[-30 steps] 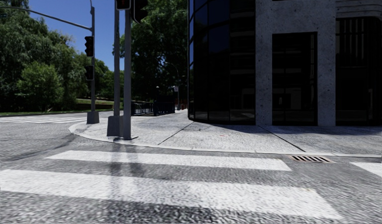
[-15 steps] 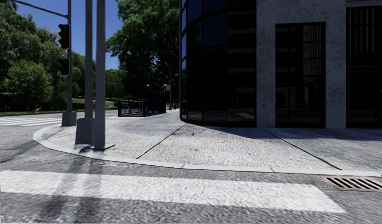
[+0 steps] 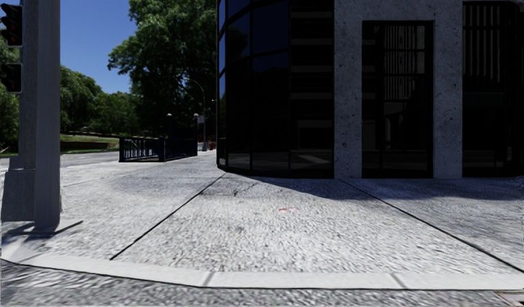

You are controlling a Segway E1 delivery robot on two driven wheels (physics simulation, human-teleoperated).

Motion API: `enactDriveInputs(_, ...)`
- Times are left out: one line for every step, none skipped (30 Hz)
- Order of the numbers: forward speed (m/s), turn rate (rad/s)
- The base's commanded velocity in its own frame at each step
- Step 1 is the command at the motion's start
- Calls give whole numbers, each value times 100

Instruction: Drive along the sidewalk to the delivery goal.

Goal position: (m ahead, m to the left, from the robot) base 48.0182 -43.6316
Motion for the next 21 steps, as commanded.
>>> enactDriveInputs(171, -51)
enactDriveInputs(171, -51)
enactDriveInputs(170, -51)
enactDriveInputs(170, -51)
enactDriveInputs(168, -51)
enactDriveInputs(164, -51)
enactDriveInputs(157, -51)
enactDriveInputs(157, -51)
enactDriveInputs(151, -51)
enactDriveInputs(149, -51)
enactDriveInputs(148, -51)
enactDriveInputs(148, -51)
enactDriveInputs(148, -51)
enactDriveInputs(148, -51)
enactDriveInputs(148, -51)
enactDriveInputs(148, -51)
enactDriveInputs(147, -51)
enactDriveInputs(147, -51)
enactDriveInputs(147, -51)
enactDriveInputs(147, -51)
enactDriveInputs(142, -51)
